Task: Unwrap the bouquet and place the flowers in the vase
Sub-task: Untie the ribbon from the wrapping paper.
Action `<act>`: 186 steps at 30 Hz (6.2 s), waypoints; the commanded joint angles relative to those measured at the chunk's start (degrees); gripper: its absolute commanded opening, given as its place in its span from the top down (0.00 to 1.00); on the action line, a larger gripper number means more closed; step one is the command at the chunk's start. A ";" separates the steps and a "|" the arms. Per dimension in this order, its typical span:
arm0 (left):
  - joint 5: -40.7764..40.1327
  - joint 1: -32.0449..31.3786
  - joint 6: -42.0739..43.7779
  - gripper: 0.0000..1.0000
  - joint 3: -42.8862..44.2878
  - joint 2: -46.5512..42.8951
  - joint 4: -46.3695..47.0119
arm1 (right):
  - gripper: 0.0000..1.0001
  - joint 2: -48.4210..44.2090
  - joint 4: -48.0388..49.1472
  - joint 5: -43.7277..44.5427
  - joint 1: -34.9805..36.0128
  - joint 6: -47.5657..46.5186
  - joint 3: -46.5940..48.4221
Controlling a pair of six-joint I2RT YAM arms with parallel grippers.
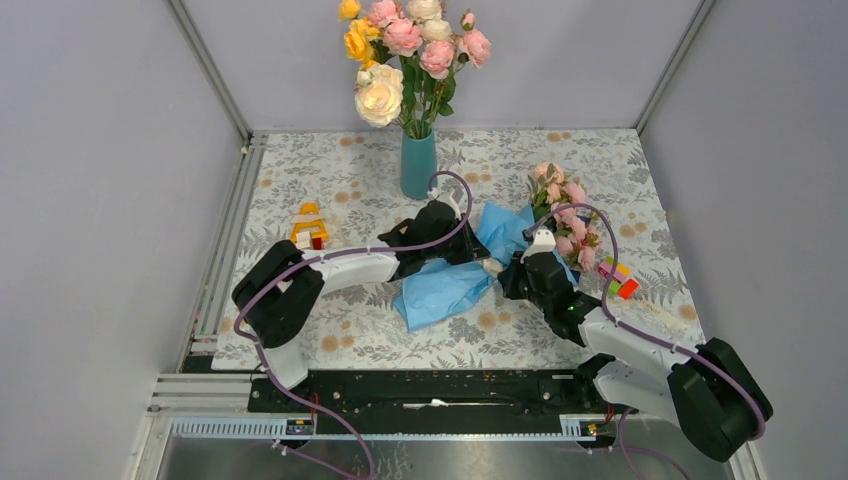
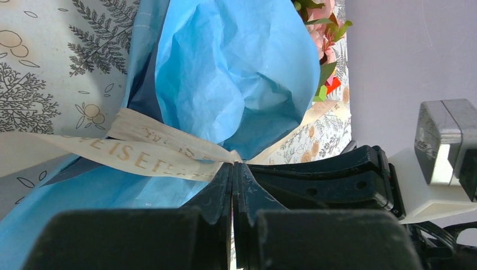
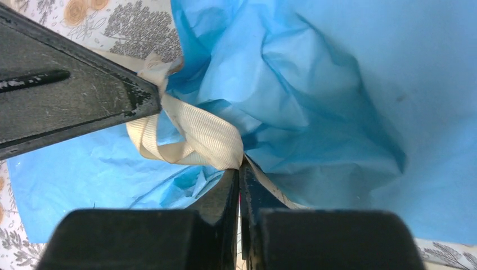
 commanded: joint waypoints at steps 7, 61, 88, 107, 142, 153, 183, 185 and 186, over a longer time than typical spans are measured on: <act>-0.83 3.39 1.24 1.00 -0.50 -2.73 2.57 | 1.00 -7.93 -9.04 12.06 -0.19 4.40 0.29; -10.33 -4.49 9.61 0.37 -9.35 -16.67 -4.74 | 0.65 -16.10 -26.35 -7.68 -14.07 6.49 3.25; -11.76 -6.32 -0.96 0.50 -3.88 -2.37 3.08 | 0.60 -20.78 -28.84 -13.07 -14.04 5.49 4.63; -16.46 -5.43 -3.76 1.00 -9.21 -4.75 11.25 | 0.50 -20.21 -29.67 -16.16 -14.01 1.92 5.90; -4.61 -1.18 5.72 1.00 -5.76 -9.97 1.11 | 0.78 7.86 -23.37 -26.99 -13.98 -7.55 22.18; -7.79 1.55 5.41 1.00 -8.68 -12.22 0.30 | 0.96 1.40 -26.09 -17.83 -13.93 -5.43 17.93; -6.57 14.26 9.63 1.00 -21.09 -19.35 -1.89 | 1.00 -15.77 -42.11 5.13 -19.31 3.80 10.87; -6.70 14.26 10.32 1.00 -21.78 -20.11 -2.41 | 1.00 -16.16 -42.24 4.86 -19.50 3.67 10.73; -6.71 14.26 10.98 1.00 -22.06 -20.59 -2.68 | 1.00 -16.49 -42.20 4.38 -19.51 3.56 10.69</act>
